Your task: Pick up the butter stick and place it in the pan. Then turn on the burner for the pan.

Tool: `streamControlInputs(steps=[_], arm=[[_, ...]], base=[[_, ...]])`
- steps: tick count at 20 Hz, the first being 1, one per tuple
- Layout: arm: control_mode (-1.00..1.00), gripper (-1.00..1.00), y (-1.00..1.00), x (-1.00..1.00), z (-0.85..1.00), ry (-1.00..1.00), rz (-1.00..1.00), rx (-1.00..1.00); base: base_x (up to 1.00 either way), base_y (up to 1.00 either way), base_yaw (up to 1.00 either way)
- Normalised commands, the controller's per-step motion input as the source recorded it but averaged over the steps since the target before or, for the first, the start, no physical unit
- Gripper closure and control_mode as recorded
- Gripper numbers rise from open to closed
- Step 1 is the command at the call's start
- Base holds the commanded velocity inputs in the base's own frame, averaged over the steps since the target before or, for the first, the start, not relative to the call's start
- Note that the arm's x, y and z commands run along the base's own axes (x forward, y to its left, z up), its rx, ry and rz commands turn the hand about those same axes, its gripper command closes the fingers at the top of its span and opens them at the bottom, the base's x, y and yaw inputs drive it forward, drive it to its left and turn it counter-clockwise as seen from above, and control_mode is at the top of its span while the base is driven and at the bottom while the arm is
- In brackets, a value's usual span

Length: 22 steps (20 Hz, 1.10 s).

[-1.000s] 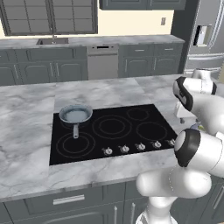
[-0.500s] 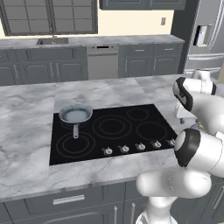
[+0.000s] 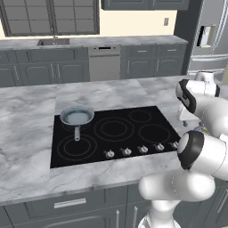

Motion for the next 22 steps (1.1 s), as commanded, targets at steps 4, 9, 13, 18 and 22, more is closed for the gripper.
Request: streamControlInputs(steps=[4,9,13,18,22], arm=[[-1.0,-1.0,0.0,0.01,-0.04,0.01,0.0,0.0],[-1.0,-1.0,-0.03,0.0,-0.07,0.01,0.0,0.0],[-1.0,-1.0,-0.17,0.0,-0.11,0.0,0.0,0.0],[-1.0,-1.0,-0.23,0.04,-0.14,0.0,0.0,0.0],[-1.0,-1.0,-0.21,0.01,-0.16,0.0,0.0,0.0]], base=[[0.0,0.0,0.0],[0.0,0.0,0.0],[0.0,0.0,0.0],[0.0,0.0,0.0],[0.0,0.0,0.0]])
